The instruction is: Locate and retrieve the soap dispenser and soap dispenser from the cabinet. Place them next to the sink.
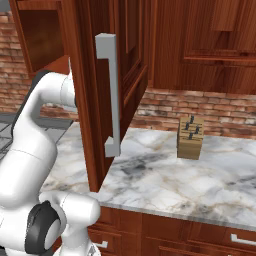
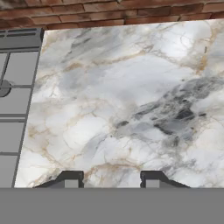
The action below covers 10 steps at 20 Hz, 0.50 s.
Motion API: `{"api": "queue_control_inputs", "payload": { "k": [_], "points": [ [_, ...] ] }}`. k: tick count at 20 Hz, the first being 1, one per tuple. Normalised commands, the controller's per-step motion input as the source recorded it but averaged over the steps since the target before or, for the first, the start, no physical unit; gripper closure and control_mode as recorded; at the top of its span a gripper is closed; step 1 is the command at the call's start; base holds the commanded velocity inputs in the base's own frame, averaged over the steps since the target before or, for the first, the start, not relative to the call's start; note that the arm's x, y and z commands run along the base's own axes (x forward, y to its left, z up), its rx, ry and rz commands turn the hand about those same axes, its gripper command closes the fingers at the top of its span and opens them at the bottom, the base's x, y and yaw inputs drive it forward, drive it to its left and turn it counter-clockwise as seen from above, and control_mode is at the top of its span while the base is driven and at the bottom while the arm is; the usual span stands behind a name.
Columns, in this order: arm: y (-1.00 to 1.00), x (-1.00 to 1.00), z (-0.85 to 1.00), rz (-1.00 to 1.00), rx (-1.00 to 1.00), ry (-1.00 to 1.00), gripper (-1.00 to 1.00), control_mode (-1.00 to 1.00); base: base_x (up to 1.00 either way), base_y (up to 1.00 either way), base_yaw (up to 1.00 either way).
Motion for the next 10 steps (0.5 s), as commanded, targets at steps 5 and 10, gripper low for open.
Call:
{"api": "queue_control_inputs", "payload": {
  "k": [5, 10],
  "points": [
    [0.0, -0.04, 0.0, -0.01, 0.0, -0.04, -1.0, -1.0, 0.0, 0.0, 0.0],
    [0.03, -0.17, 0.04, 0.0, 0.0, -0.14, -1.0, -1.0, 0.0, 0.0, 0.0]
  ]
}}
